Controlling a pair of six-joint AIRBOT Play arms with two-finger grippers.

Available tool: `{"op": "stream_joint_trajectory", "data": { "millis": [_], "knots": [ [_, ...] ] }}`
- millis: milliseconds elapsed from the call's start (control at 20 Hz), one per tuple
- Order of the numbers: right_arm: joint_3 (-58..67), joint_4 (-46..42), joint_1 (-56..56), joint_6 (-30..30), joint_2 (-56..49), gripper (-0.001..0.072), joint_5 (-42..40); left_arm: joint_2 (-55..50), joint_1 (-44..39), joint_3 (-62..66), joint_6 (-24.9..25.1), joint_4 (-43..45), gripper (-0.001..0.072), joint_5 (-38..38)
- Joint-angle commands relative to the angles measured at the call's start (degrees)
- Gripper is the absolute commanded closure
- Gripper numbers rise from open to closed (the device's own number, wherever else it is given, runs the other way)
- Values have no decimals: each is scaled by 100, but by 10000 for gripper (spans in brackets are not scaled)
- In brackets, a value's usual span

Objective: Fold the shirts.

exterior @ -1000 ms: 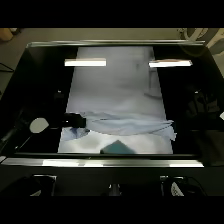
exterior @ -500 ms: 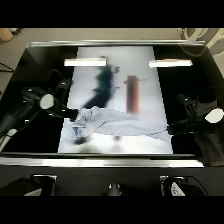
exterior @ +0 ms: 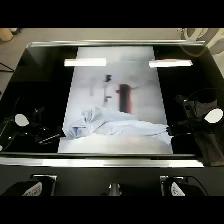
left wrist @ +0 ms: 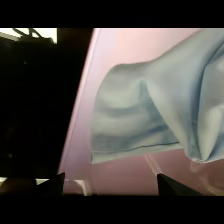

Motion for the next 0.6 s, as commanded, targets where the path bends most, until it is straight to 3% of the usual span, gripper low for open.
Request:
{"op": "stream_joint_trajectory", "data": {
  "millis": [0, 200, 250, 300, 350, 400, 550],
  "knots": [
    [-2, 11, 2, 0, -2, 693, 111, -264, 184, -466, 190, -872, 64, 796],
    [-2, 101, 2, 2, -2, 693, 120, -501, 13, -468, 234, -898, 69, 1143],
    [-2, 160, 2, 2, -2, 693, 116, -520, -48, -468, 234, -896, 131, 1255],
    [-2, 219, 2, 2, -2, 693, 114, -522, -103, -466, 229, -896, 271, 1357],
    [0, 275, 2, 0, 0, 693, 105, -518, -131, -448, 232, -916, 551, 1412],
    [24, 289, 2, -4, 9, 693, 72, -503, -131, -376, 234, -960, 681, 1405],
    [597, 275, 2, -310, 258, 693, -59, 42, -131, 494, 807, -975, 683, 1185]
  ]
}}
